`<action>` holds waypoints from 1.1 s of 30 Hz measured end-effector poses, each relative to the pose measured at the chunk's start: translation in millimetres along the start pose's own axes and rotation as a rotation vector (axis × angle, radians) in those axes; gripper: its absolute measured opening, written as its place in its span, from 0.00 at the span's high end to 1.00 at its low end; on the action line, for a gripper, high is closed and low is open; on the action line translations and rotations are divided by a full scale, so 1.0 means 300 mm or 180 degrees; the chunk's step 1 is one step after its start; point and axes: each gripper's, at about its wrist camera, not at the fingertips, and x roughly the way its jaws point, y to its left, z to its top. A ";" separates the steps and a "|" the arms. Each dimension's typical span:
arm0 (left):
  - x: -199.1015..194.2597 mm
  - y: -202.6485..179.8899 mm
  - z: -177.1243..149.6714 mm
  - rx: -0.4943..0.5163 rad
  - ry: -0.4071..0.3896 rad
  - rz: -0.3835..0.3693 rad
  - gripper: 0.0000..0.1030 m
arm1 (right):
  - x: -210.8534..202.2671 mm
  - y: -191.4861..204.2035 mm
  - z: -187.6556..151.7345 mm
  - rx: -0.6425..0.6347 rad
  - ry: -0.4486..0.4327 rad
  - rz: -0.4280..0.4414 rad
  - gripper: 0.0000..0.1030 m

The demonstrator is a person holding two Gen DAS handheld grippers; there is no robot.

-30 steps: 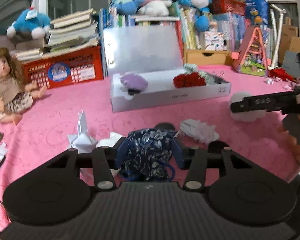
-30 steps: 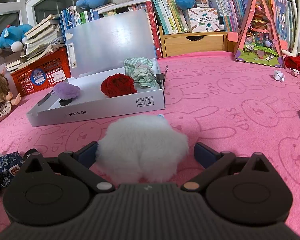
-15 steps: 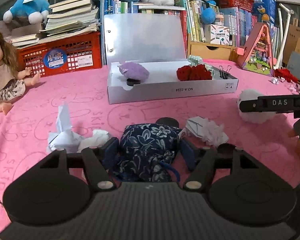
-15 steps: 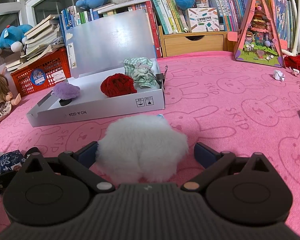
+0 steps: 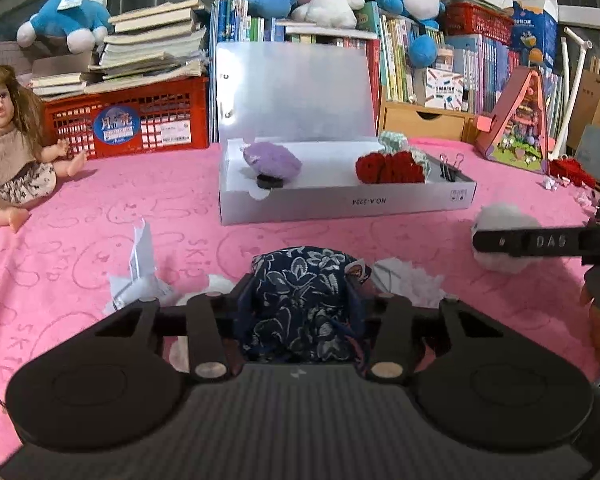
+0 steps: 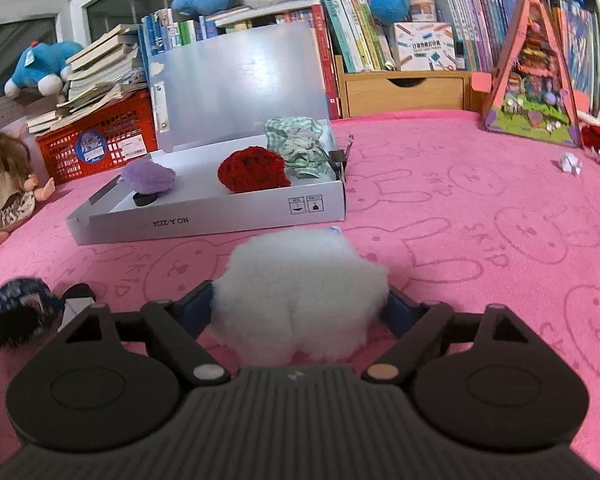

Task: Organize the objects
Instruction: 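Grasp the navy floral cloth with the left gripper, then carry the navy cloth and cotton ball over the white box with both grippers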

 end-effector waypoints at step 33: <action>0.141 0.069 0.361 -0.0341 -0.0159 -0.0077 0.50 | 0.030 -0.062 0.337 0.0316 -0.0164 0.0314 0.23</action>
